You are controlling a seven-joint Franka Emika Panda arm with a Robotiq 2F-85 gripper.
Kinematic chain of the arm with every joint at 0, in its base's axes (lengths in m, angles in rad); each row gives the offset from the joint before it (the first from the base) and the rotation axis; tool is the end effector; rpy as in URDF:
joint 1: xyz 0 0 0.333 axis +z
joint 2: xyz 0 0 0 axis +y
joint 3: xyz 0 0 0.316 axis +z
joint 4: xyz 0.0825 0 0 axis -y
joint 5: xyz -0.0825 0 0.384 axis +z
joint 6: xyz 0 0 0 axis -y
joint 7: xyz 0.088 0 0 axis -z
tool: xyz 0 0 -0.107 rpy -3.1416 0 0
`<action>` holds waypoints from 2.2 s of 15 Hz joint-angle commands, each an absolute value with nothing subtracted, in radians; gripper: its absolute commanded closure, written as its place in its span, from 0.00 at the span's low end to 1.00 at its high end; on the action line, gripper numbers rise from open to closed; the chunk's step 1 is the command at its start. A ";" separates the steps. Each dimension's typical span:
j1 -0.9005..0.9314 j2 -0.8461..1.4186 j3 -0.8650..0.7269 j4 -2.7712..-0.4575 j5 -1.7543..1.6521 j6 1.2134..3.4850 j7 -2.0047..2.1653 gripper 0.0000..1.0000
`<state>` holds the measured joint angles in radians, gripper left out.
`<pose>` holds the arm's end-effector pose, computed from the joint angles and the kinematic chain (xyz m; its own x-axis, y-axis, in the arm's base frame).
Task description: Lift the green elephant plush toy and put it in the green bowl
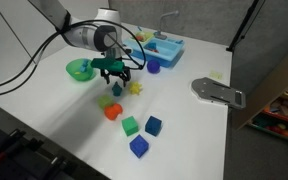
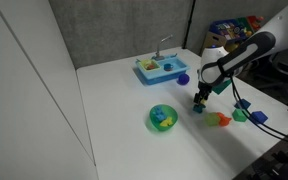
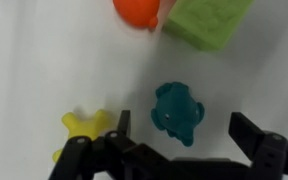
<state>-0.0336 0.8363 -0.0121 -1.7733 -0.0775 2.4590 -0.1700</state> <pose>0.6260 -0.0284 0.0755 0.9698 0.1862 -0.1577 0.1919 -0.9812 0.0219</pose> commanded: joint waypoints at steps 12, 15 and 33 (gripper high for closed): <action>0.054 0.858 -0.057 -1.645 -0.109 2.315 -0.048 0.96; 0.096 0.832 -0.063 -1.635 -0.128 2.280 0.001 0.95; 0.168 0.725 -0.032 -1.638 -0.150 2.199 0.067 0.88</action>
<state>0.1835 0.7239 -0.0507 -1.6411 -0.1357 2.2025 0.0582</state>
